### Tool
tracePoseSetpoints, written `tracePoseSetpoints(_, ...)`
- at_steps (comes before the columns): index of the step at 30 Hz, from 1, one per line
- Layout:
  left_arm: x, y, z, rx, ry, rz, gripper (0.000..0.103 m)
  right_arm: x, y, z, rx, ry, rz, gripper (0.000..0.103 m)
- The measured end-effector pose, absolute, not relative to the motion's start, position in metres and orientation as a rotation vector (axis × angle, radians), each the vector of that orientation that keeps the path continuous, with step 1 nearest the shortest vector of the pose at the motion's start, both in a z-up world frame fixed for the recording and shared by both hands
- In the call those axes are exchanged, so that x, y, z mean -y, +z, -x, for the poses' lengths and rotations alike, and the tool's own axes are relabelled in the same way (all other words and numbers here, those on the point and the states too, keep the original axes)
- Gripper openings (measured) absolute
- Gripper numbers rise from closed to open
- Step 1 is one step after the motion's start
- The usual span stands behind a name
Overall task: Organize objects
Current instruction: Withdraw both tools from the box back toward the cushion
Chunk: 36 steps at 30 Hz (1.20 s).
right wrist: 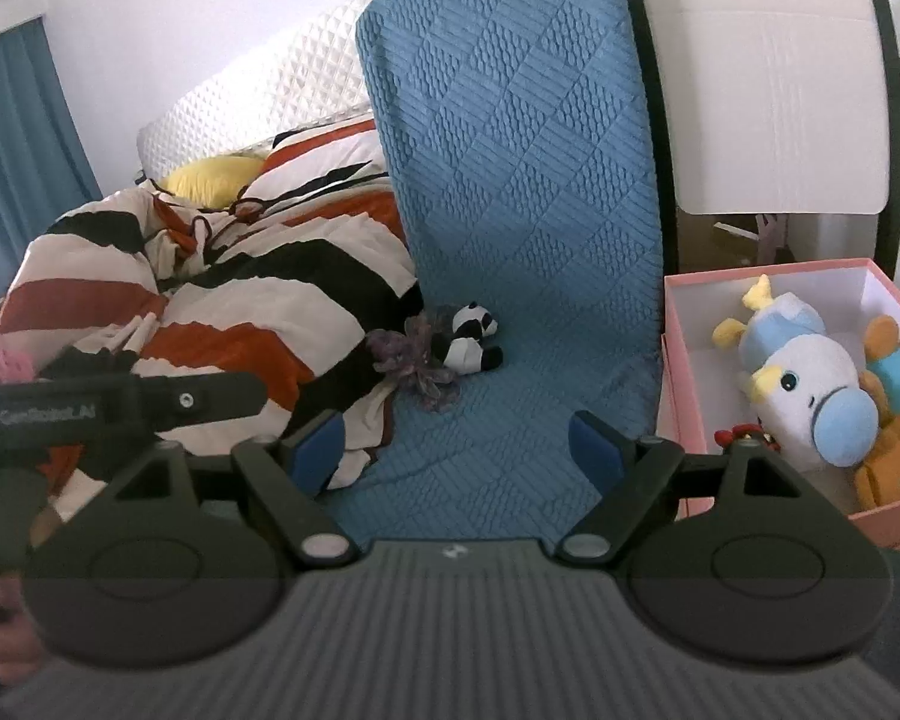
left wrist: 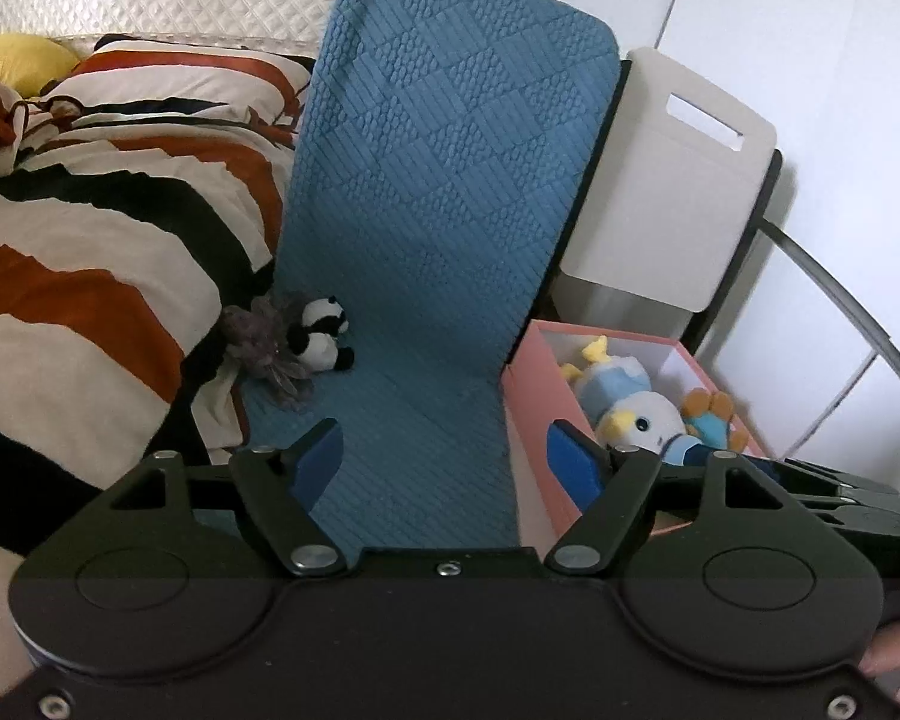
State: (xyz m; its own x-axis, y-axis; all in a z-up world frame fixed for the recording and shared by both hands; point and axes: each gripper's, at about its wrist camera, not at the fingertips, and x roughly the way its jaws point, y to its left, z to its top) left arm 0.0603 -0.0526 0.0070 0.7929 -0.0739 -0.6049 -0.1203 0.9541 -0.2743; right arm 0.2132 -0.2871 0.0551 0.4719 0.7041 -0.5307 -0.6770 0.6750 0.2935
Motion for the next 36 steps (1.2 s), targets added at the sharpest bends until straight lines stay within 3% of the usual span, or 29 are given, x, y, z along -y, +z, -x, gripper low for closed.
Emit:
tracePoseSetpoints(28,-0.012,-0.129,-0.141,-0.686,0.115,0.364,0.076,0.217,-0.040,-0.292,-0.609,0.935,-0.084,0.083)
tracePoseSetpoints(36,-0.024,-0.162,-0.163,-0.689,0.119,0.408,0.076,0.206,-0.061,-0.310,-0.679,0.939,-0.078,0.083)
